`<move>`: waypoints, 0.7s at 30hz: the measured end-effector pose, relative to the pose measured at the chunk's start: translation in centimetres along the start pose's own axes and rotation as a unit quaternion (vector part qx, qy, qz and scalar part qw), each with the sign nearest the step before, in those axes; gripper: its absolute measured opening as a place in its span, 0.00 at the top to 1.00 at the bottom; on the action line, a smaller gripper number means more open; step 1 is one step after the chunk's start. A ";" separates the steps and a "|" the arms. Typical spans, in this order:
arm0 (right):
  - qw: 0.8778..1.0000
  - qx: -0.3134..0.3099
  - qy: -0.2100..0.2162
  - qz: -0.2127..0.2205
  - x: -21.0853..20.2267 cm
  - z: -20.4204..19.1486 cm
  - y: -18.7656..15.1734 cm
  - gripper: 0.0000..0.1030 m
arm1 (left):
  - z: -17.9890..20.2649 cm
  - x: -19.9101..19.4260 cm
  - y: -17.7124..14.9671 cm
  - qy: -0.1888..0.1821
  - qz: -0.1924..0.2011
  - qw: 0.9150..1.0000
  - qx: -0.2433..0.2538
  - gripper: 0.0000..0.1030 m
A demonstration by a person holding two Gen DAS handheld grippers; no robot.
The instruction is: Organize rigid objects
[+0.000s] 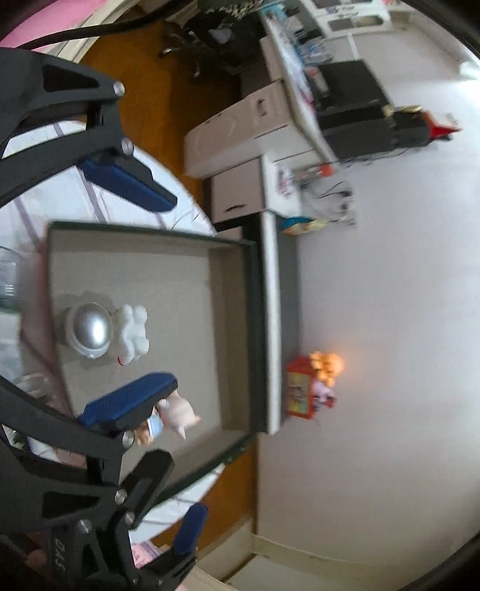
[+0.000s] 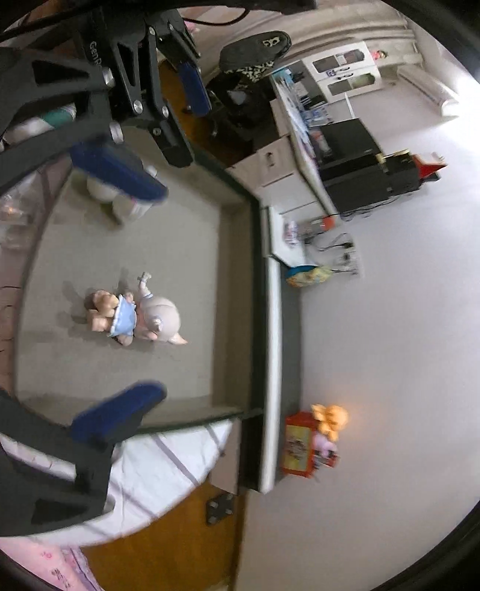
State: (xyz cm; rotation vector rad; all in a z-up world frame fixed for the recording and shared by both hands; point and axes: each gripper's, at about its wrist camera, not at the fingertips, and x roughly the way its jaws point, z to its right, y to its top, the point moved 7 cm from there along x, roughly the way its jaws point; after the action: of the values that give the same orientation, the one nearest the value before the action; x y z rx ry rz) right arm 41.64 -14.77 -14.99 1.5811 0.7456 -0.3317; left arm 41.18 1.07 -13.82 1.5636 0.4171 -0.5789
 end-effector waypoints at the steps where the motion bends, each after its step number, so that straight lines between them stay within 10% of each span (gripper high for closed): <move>1: 1.000 -0.007 -0.004 0.021 -2.0 -0.5 0.2 0.00 | 0.1 -1.3 0.1 0.003 0.015 1.000 -0.001 0.05; 21: 0.976 -0.055 -0.058 0.200 -25.9 -5.8 -5.6 0.00 | 2.7 -25.7 -6.1 0.046 0.198 0.979 0.008 0.00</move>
State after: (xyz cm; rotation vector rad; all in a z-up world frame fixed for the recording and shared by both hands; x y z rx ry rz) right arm 17.60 -16.11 -2.58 1.5511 0.3357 -0.0843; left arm 16.68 0.95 -3.61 1.6372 0.1607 -0.2033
